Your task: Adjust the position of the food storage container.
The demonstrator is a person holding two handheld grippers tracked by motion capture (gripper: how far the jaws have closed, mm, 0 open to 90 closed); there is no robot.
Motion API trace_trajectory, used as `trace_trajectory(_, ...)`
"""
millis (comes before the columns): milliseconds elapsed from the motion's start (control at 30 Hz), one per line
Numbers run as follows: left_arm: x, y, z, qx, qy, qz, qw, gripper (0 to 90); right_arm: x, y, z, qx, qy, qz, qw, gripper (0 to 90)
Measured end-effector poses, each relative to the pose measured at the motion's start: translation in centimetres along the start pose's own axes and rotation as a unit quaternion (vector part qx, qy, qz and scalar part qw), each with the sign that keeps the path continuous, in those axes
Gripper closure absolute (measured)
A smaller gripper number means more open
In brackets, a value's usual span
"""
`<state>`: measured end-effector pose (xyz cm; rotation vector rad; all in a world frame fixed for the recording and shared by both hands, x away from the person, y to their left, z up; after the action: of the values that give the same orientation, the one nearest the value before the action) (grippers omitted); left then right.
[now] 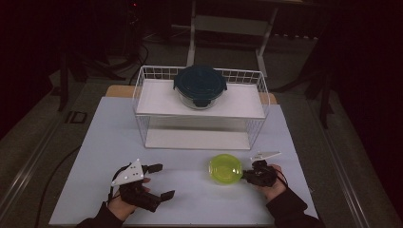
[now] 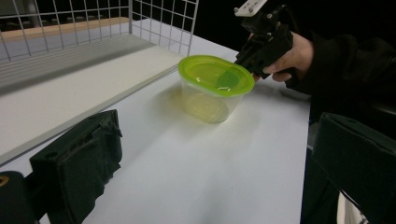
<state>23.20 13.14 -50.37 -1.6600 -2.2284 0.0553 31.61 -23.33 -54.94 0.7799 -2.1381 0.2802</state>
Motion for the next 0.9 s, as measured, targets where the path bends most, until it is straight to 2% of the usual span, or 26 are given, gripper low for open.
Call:
trace_trajectory(167, 0.0, 0.0, 0.0, 0.0, 0.0, 0.001, 1.0, 1.2, -0.6, 0.6, -0.5, 0.003, -0.002, -0.007, 1.0, 90.0)
trace_trajectory(267, 0.0, 0.0, 0.0, -0.001, 0.0, 0.0, 1.0, 1.2, -0.6, 0.8, -0.6, 0.01, 0.0, -0.003, 0.9999, 90.0)
trace_trajectory(500, -0.1, 0.0, 0.1, -0.003, 0.003, -0.001, 1.0, 1.2, -0.4, 0.7, -0.2, 0.007, 0.001, -0.002, 1.0, 90.0)
trace_trajectory(900, -0.1, 0.0, 0.1, -0.003, 0.004, 0.001, 1.0, 1.2, -1.4, 2.0, -0.9, 0.017, 0.009, -0.017, 0.9997, 90.0)
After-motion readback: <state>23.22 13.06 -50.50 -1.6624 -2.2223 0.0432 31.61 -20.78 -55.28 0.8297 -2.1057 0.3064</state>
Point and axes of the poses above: each handheld gripper's, and its own axes: x roughly backward along the jaws, z roughly out of its underside, y roughly to its left, the point moved 3 cm from there along -x, roughly forward along the jaws, and after that the axes turned 12 degrees about z, right-handed, at the moved point
